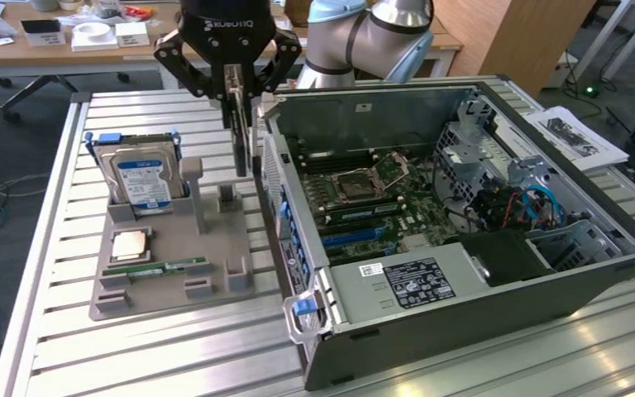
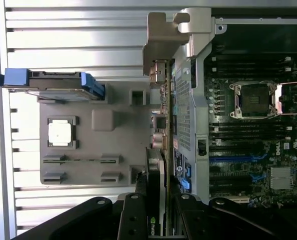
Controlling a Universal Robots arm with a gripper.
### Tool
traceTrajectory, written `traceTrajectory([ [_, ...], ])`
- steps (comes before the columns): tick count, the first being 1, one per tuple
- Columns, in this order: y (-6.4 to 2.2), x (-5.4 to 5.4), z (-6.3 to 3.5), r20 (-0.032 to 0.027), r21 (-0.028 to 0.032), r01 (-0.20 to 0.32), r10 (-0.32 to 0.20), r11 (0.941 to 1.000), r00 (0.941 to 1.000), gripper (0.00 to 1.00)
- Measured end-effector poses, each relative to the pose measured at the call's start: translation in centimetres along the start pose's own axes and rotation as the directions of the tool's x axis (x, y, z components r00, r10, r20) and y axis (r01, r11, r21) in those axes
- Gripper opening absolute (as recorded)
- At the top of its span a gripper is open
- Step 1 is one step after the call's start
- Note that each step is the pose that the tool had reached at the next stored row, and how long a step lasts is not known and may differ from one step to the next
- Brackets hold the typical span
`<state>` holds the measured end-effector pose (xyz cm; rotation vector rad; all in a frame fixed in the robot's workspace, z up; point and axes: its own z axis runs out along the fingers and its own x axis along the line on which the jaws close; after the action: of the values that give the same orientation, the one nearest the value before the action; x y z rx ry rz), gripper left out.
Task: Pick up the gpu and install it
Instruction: 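Pick up the gpu and move the gpu toward the slot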
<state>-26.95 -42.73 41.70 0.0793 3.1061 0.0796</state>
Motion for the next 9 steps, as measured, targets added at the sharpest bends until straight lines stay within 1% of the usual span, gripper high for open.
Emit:
traceTrajectory([
  [9,0.13,-2.6,0.09,0.0,0.0,0.0,0.0,1.0,1.0,0.27],
])
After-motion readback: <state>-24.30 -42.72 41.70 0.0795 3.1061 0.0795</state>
